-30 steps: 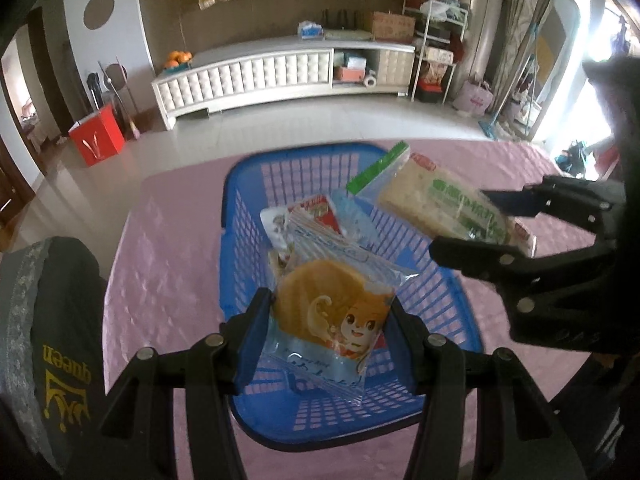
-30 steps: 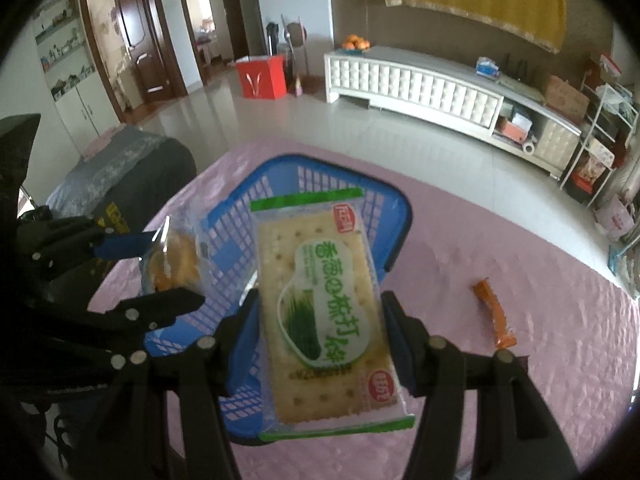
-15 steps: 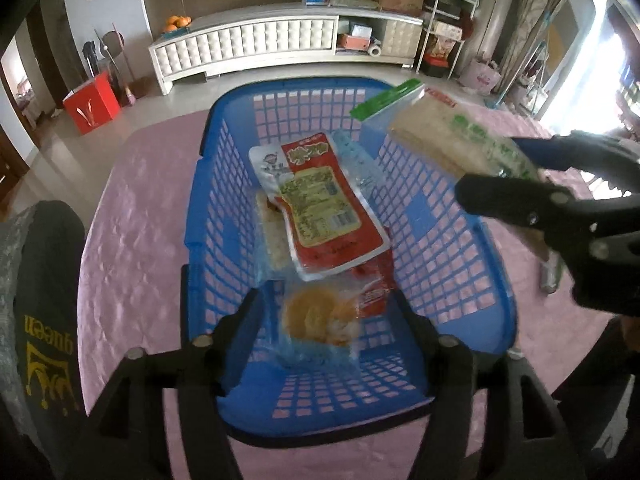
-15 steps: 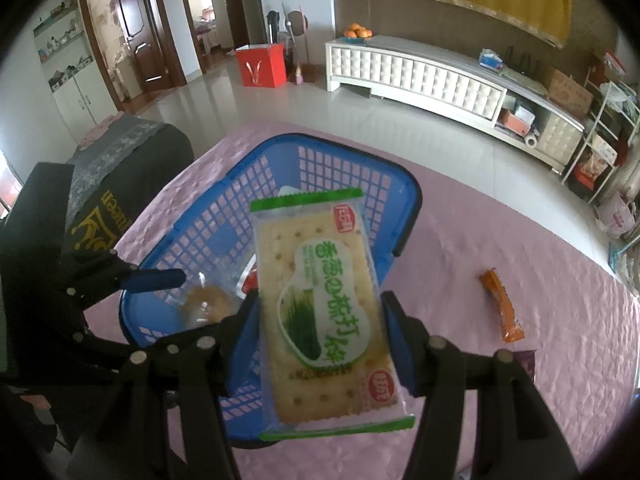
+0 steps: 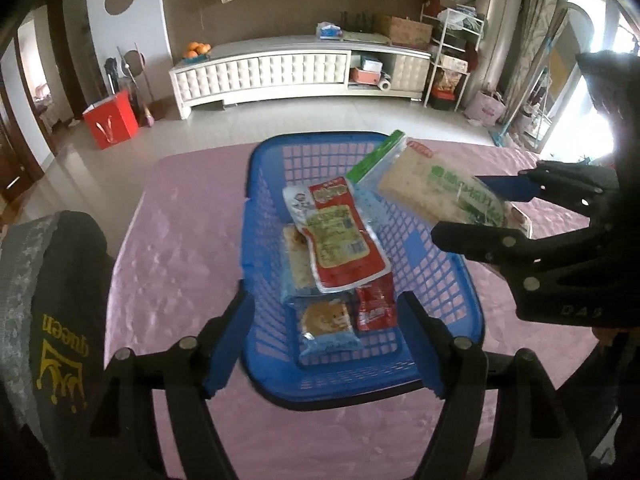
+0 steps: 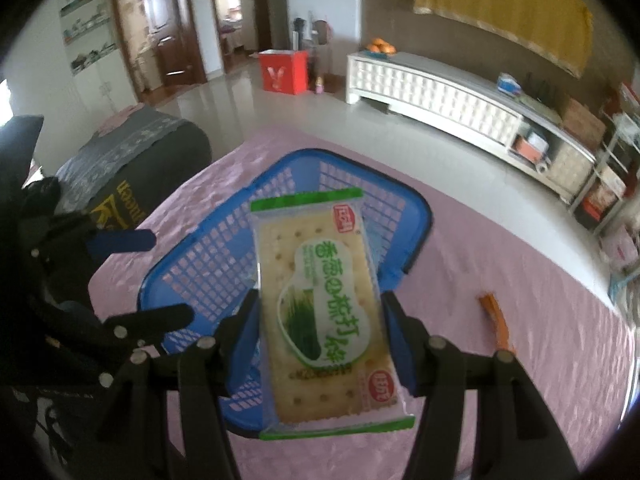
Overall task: Organize snacks
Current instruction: 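Lower the cat-print bag into the basket and open the left tool, then lower the green-labelled cracker pack into the basket and open the right tool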
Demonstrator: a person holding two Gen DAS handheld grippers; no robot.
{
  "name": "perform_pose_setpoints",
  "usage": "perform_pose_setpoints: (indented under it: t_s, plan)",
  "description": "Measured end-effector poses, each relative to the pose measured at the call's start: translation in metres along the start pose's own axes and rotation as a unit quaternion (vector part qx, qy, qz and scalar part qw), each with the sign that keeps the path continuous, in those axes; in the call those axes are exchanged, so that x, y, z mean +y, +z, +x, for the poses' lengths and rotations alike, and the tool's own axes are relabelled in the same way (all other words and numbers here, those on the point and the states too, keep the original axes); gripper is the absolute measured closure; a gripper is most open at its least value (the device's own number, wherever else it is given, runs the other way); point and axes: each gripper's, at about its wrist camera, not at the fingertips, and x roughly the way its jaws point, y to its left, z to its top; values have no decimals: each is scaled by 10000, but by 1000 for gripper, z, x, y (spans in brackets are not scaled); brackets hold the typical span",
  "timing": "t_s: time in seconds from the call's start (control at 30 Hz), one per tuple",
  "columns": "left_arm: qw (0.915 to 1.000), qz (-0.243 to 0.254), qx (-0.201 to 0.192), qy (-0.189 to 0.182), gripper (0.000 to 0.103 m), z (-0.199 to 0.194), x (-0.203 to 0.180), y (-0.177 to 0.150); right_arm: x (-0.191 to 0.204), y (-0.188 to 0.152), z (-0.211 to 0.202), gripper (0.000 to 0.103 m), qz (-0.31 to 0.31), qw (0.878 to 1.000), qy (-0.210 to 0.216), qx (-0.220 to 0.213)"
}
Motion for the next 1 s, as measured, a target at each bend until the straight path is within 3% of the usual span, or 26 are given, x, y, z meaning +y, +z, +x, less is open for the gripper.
perform_pose_setpoints:
  t_s: [0.37, 0.47, 0.9, 1.0]
  plan:
    - [9995, -284, 97, 121, 32, 6, 34, -20, 38, 8, 41, 40, -1271, 9903, 499, 250]
    - [9993, -313, 132, 132, 32, 7, 38, -25, 46, 4, 51, 40, -1618, 9852, 461, 326]
    - [9990, -351, 255, 109, 32, 15, 40, -34, 58, -4, 72, 40, -2037, 9725, 687, 893]
    - [9992, -312, 246, 81, 32, 13, 37, -35, 60, -5, 72, 35, -2093, 9701, 690, 1012]
